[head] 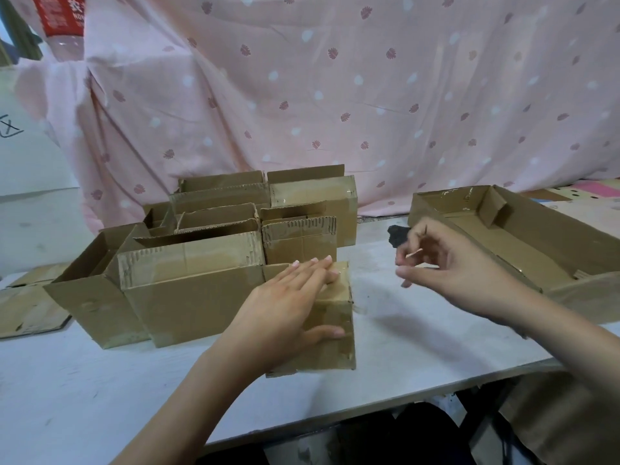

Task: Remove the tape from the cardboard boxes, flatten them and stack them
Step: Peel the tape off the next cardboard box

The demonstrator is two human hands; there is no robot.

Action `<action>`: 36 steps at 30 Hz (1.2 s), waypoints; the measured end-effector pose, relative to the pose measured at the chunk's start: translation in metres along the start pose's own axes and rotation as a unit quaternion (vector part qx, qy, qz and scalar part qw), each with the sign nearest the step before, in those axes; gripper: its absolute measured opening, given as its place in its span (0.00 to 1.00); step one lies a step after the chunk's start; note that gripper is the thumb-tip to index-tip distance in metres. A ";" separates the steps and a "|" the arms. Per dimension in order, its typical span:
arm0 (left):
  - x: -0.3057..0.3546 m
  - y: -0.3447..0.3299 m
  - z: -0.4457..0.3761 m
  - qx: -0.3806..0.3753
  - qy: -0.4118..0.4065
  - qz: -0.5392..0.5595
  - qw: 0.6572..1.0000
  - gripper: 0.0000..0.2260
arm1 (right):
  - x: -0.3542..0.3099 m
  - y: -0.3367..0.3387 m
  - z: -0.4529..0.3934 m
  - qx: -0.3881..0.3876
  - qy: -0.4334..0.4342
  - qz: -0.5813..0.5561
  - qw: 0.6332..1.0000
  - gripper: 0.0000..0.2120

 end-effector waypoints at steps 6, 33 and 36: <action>0.020 -0.006 -0.013 0.061 0.013 -0.031 0.998 0.32 | -0.007 -0.043 0.015 -0.082 -0.073 0.121 0.987 0.15; 0.012 0.010 0.005 0.066 0.065 0.246 0.965 0.13 | -0.013 -0.021 0.013 -0.181 -0.085 -0.193 0.961 0.06; 0.009 0.008 0.006 0.070 0.066 0.275 0.957 0.12 | -0.016 -0.021 0.014 -0.183 -0.084 -0.245 0.948 0.06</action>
Point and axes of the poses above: each hand's wrist, its own z-axis away from the middle knuckle, its own y-axis out of the back of the hand, x = y × z, the point moved 1 cm from there along -z, towards the middle knuckle, and after that the axes turned 9 degrees about -y, right-handed, at the moved point
